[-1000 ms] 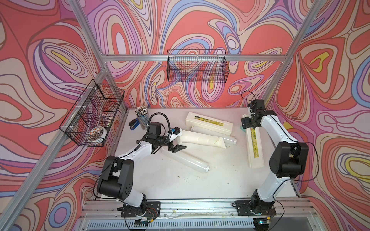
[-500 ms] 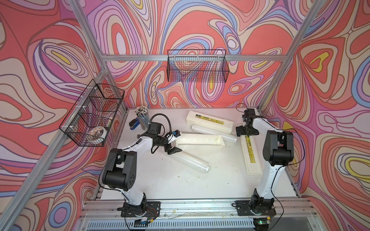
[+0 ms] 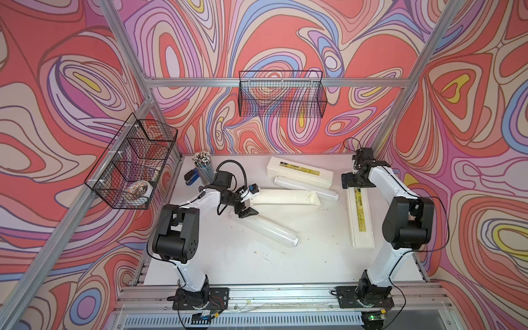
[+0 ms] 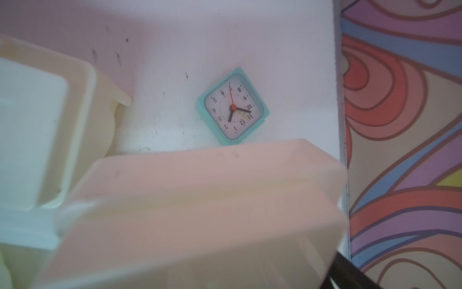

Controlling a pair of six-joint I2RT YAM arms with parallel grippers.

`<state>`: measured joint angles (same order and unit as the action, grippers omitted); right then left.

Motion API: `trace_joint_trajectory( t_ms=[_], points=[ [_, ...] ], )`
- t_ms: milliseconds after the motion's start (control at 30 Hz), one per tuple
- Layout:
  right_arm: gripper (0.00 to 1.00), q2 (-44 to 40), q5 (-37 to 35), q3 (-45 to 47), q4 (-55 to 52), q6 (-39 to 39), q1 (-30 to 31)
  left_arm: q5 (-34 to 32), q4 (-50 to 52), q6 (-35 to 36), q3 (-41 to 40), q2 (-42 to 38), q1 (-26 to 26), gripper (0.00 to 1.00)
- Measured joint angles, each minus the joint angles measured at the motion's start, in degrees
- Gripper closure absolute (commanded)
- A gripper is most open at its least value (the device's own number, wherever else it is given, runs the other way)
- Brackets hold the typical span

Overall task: Put plastic wrap rolls into dispensers
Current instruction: Place the plastic wrap cutting box at the center of the board.

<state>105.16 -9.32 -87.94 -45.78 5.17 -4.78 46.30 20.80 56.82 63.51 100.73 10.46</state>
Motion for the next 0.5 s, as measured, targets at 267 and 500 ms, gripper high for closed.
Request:
trace_joint_trajectory(
  t_ms=[267, 500],
  points=[
    [0.02, 2.8, 2.1, 0.1, 1.8, 0.7, 0.1, -2.9, 0.8, -0.6, 2.1, 1.2, 0.0, 0.14],
    [0.02, 8.3, 2.6, 0.1, 2.3, -1.4, 0.0, -6.9, 1.4, -2.4, 1.9, 1.2, 0.0, 0.0]
  ],
)
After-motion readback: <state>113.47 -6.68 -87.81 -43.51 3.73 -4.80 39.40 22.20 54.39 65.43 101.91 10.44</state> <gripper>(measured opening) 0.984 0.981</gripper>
